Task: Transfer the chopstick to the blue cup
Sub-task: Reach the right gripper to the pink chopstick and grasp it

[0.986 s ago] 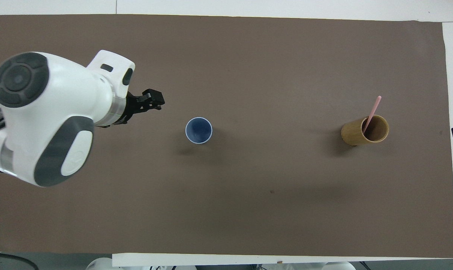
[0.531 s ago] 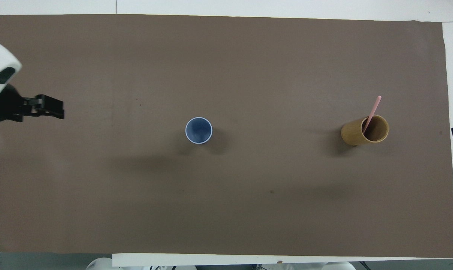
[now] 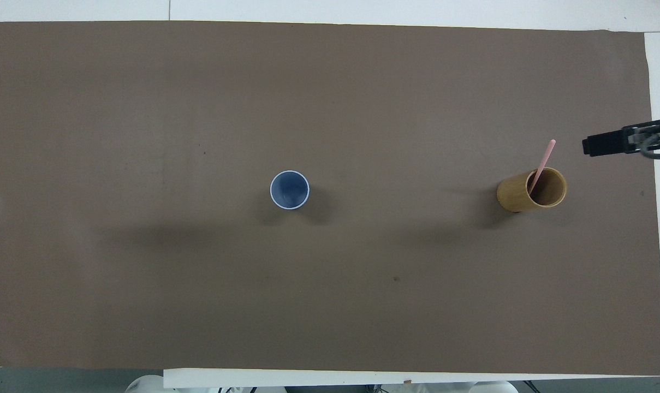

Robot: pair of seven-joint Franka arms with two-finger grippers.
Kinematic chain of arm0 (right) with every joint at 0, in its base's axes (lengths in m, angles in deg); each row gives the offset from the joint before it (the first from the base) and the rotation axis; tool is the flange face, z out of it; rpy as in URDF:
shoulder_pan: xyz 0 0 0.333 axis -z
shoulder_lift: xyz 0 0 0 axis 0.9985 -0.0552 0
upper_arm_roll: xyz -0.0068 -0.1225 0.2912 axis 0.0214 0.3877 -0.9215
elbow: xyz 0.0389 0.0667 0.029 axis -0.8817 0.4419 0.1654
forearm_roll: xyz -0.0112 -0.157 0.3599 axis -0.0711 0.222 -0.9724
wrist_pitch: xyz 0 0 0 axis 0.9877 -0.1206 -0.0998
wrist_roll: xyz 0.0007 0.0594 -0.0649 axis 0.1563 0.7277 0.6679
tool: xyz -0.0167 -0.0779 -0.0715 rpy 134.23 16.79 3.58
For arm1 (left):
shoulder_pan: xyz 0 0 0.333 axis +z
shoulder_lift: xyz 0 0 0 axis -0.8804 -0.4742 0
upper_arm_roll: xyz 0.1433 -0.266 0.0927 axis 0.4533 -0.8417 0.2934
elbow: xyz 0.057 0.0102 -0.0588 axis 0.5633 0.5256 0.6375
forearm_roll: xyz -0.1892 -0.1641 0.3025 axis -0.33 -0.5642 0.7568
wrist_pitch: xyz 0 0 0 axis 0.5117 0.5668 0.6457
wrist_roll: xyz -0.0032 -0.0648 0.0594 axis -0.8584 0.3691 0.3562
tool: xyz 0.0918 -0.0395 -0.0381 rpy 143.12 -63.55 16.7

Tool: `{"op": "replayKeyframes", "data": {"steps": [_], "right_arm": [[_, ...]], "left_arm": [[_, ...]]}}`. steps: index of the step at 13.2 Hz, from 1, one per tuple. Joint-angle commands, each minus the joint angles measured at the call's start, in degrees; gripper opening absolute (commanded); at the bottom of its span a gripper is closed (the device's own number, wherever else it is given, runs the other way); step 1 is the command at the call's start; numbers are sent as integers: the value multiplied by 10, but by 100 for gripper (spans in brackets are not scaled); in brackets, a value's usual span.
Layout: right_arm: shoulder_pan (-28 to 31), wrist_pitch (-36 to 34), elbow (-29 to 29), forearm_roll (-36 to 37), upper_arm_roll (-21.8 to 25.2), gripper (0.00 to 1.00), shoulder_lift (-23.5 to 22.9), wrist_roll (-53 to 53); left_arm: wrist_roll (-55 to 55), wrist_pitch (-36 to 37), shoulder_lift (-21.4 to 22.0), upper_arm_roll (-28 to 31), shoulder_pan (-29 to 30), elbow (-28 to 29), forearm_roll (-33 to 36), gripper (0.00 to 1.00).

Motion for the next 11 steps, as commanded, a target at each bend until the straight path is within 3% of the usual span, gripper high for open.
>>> {"op": "replayKeyframes", "data": {"steps": [1,5,10,11], "right_arm": [[12,107,108,-4,1,100,22,55],[13,176,166,-53,1,100,15,100],[15,324,220,-62,1,100,-22,197],[16,327,223,-62,1,99,-22,200]], "left_arm": [[0,29,-29,-11,-2,-55,7,100],[5,28,-9,-12,-17,-12,10,100],[5,24,-9,-10,-16,-12,10,100],[5,24,-9,-10,-16,-12,10,100]]}}
